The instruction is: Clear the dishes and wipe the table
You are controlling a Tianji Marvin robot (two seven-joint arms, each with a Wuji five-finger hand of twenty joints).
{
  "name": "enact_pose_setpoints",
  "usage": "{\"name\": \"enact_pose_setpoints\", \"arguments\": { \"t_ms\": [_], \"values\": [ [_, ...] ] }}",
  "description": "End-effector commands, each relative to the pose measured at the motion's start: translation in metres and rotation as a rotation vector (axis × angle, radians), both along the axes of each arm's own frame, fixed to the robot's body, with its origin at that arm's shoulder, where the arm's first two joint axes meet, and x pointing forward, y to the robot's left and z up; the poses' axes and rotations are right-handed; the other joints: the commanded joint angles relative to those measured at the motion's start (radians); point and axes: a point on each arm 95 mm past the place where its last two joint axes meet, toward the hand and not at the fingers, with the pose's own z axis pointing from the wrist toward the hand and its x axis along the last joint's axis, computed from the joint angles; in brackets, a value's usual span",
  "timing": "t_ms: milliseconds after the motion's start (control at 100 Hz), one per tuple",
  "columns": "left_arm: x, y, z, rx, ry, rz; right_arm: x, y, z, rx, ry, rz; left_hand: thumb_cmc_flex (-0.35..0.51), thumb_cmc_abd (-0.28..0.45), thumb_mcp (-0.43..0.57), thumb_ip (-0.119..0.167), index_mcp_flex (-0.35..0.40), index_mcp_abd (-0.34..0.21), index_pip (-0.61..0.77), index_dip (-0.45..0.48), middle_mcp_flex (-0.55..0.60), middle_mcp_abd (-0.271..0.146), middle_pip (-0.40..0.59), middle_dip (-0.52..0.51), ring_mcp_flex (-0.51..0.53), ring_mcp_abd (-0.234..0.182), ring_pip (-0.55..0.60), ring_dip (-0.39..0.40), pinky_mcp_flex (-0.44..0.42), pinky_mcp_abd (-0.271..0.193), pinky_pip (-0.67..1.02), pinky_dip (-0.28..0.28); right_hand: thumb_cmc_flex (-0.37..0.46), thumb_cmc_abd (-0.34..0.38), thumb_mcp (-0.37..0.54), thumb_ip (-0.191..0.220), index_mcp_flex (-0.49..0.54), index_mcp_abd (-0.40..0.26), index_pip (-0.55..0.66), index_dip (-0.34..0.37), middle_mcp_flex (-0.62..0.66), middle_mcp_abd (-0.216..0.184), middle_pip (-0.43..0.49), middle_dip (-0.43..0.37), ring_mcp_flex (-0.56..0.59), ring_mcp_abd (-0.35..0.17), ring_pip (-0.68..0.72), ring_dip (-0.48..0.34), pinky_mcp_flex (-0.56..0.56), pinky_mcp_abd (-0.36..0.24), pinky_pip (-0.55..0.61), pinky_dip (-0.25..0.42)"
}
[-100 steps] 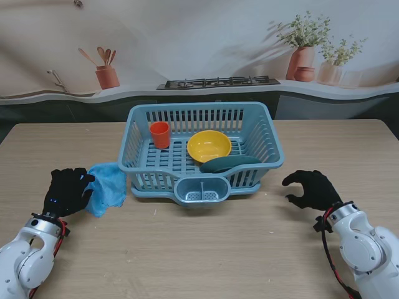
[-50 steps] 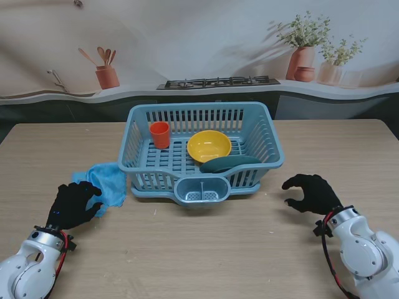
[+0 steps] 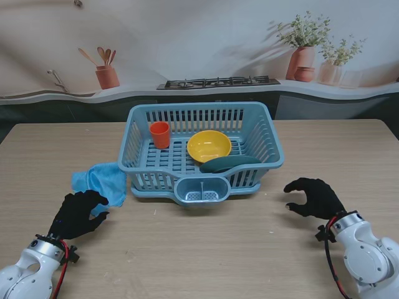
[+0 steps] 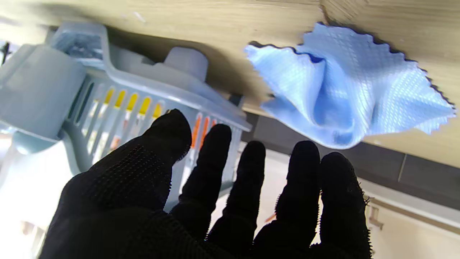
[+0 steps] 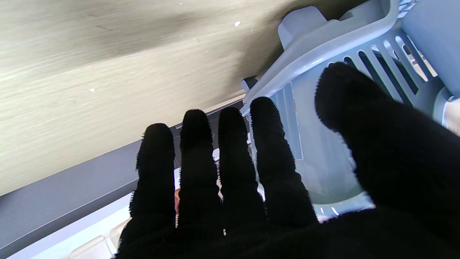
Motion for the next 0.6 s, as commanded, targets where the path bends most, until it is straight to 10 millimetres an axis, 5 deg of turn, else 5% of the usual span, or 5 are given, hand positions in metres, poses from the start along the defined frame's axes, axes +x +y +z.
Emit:
{"name": "enact_pose_setpoints", "arguments": {
  "t_ms": [0,590],
  "values": [
    [-0.003,-0.005,0.002,-0.019,0.008,-0.02,-0.006,0.004,-0.004,0.009,0.018,0.012,-0.032,0.029,0.003,0.007,0.024,0.021,-0.018,0.0,-0.019,0.035,-0.007,0.002,0.017,0.027,-0.008,-0.014,0.002,0.024,0.017,0.024,-0.033,-0.022,-0.006,0.008,-0.02,0.013,0.009,0.006,-0.024,0.006,0.02,0.007,-0.028,0.012,0.02,0.014,-0.011,0.007,0.021,0.011],
    [0.0,-0.011,0.007,-0.23,0.085,-0.109,-0.03,0.022,-0.016,0.105,0.059,-0.001,-0.133,-0.014,0.12,0.036,0.03,0.011,-0.037,0.034,-0.001,0.017,-0.016,-0.004,0.038,0.006,-0.02,-0.029,0.017,0.005,-0.007,0.012,-0.06,-0.162,0.08,-0.014,-0.173,0.035,0.125,0.038,-0.152,0.011,0.133,0.042,-0.116,0.003,0.094,0.054,-0.043,-0.036,0.041,0.028]
  ]
}}
